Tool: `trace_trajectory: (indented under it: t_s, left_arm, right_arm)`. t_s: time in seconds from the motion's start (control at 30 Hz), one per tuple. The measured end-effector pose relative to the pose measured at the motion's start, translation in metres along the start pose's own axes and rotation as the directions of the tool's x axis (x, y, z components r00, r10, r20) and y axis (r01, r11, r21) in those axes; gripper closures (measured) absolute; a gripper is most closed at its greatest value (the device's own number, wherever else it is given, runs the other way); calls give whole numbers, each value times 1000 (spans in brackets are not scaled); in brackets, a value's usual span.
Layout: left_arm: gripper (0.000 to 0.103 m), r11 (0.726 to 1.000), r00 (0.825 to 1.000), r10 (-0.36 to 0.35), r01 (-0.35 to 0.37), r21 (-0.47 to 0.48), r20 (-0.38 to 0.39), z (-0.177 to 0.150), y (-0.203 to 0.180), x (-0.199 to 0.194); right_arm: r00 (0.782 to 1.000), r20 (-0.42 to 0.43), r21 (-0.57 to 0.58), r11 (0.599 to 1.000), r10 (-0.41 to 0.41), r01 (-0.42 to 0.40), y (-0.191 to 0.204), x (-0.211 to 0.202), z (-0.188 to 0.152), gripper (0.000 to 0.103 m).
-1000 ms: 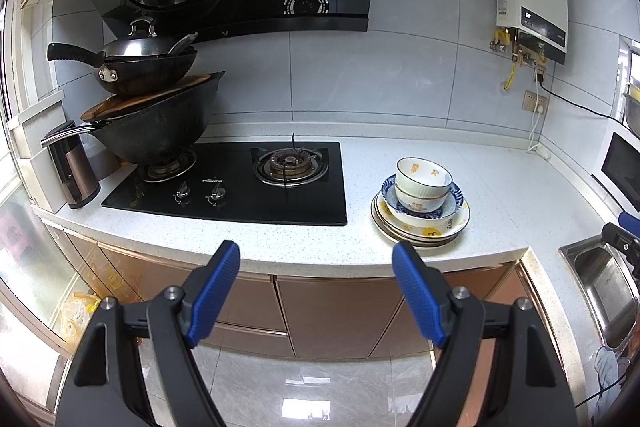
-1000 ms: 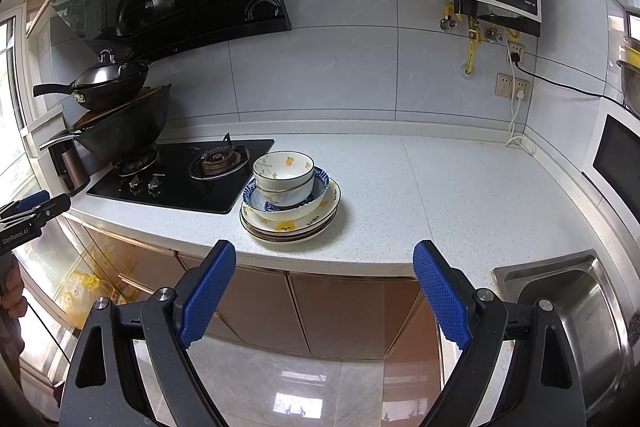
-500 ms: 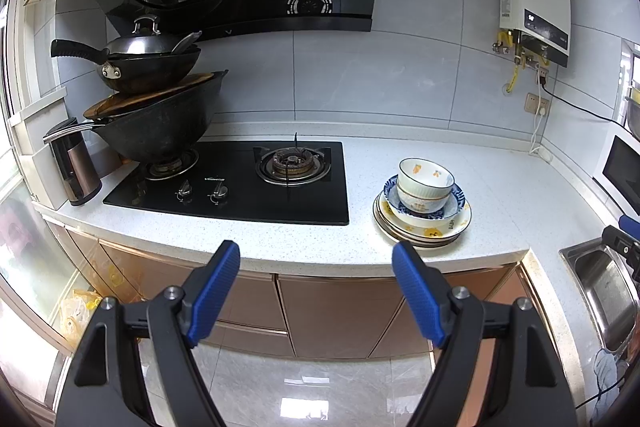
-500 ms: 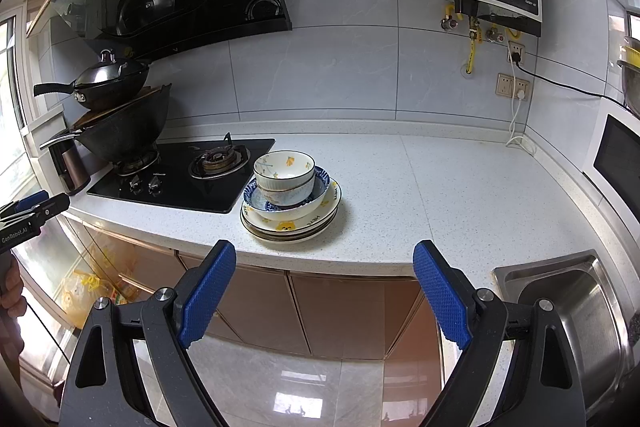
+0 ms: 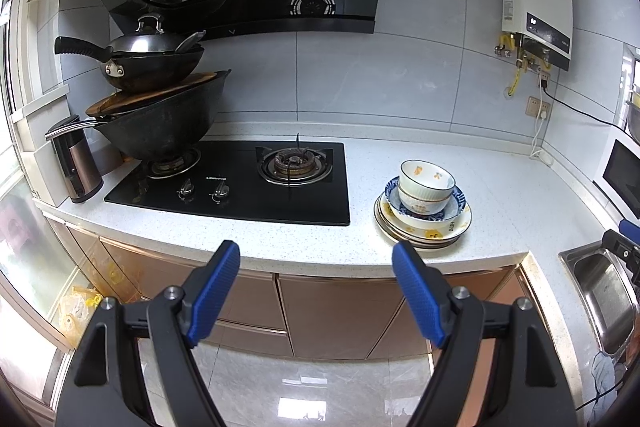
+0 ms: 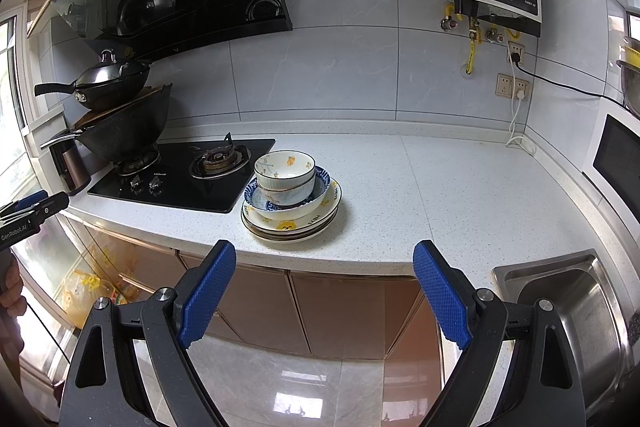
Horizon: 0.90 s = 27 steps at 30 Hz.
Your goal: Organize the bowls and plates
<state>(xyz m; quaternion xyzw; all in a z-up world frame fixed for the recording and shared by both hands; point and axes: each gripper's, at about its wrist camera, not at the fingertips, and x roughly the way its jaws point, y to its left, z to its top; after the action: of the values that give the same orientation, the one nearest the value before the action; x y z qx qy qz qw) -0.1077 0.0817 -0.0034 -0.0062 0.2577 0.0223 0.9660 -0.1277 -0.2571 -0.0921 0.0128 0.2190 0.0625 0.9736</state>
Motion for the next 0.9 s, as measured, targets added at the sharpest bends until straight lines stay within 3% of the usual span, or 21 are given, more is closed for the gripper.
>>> trace_trajectory:
  t_s: [0.9]
  left_arm:
    - [25, 1000, 1000, 12, -12, 4, 10, -4, 2, -3]
  right_arm:
    - [1000, -8, -9, 1000, 7, -7, 2, 1, -2, 16]
